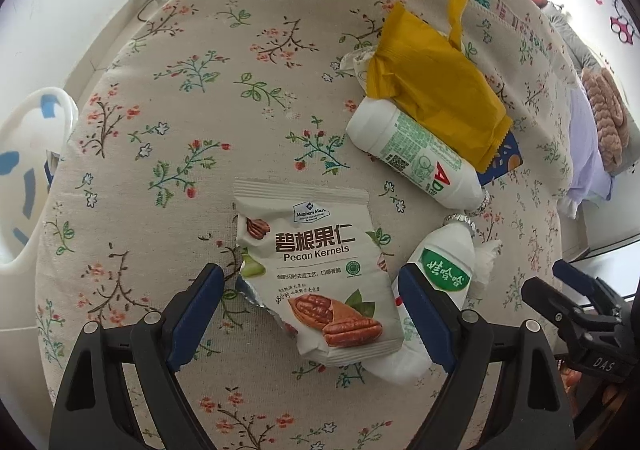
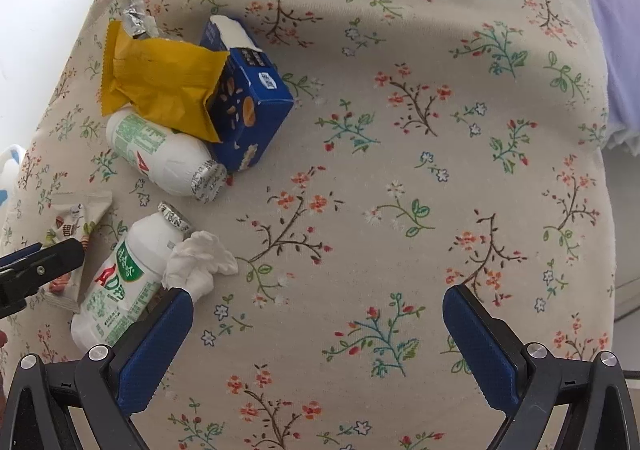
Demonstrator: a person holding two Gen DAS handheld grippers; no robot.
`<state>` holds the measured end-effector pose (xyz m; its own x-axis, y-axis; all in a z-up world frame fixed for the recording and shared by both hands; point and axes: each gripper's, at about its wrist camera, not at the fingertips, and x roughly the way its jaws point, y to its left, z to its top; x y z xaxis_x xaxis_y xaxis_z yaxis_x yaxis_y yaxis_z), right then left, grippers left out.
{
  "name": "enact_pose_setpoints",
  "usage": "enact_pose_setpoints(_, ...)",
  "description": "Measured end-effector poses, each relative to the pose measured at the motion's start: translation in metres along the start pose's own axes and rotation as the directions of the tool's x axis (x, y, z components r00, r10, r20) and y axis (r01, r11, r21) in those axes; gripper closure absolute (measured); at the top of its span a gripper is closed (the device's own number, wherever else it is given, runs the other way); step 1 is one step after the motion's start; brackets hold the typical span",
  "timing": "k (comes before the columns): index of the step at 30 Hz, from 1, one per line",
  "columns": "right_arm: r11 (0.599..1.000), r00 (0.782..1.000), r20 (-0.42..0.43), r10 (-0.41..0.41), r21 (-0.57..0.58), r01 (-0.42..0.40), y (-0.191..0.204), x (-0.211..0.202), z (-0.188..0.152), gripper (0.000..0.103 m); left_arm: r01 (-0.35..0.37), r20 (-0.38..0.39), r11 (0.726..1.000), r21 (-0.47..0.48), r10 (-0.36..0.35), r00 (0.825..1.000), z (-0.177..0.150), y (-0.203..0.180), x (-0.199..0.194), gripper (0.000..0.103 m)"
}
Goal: Collect trash
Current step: 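Grasp the silver foil wrapper with the left gripper while the right grasps the tissue, then carry foil and tissue to the white bin and release both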
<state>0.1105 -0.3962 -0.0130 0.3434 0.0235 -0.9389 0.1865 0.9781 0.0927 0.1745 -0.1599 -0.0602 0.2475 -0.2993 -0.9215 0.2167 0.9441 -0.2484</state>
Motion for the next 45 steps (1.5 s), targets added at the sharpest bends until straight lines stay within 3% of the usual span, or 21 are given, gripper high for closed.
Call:
enact_pose_setpoints(5, 1.000, 1.000, -0.024, 0.005, 0.007, -0.005, 0.002, 0.009, 0.001, 0.001, -0.042, 0.022, 0.998, 0.038, 0.041, 0.999, -0.003, -0.009, 0.004, 0.046)
enact_pose_setpoints(11, 0.999, 0.998, -0.052, 0.041, 0.028, -0.040, 0.004, 0.021, 0.004, 0.001, -0.030, 0.032, 0.999, 0.027, 0.029, 0.999, -0.003, 0.004, -0.004, 0.063)
enact_pose_setpoints(13, 0.998, 0.997, -0.059, 0.053, 0.027, -0.052, 0.007, 0.023, 0.005, 0.001, -0.031, 0.037, 0.999, 0.033, 0.030, 0.999, -0.003, 0.008, -0.008, 0.081)
enact_pose_setpoints(19, 0.998, 0.994, -0.080, 0.070, 0.001, -0.070, 0.031, 0.035, 0.011, 0.009, -0.038, 0.044, 0.999, 0.037, 0.036, 0.998, -0.001, 0.022, -0.014, 0.086)
enact_pose_setpoints(25, 0.996, 0.993, -0.082, 0.082, -0.014, -0.083, 0.053, 0.050, 0.018, 0.029, -0.017, 0.055, 0.999, 0.029, 0.015, 0.998, 0.009, 0.035, -0.023, 0.089)
enact_pose_setpoints(35, 0.987, 0.987, -0.046, 0.152, -0.052, -0.155, 0.066, 0.051, 0.032, 0.090, 0.013, 0.079, 1.000, 0.019, -0.015, 0.997, 0.008, 0.050, -0.045, 0.089)
enact_pose_setpoints(45, 0.974, 0.975, 0.005, 0.223, -0.032, -0.223, 0.061, 0.028, 0.039, 0.091, 0.029, 0.116, 1.000, -0.010, -0.028, 0.993, 0.003, 0.064, -0.064, 0.089)
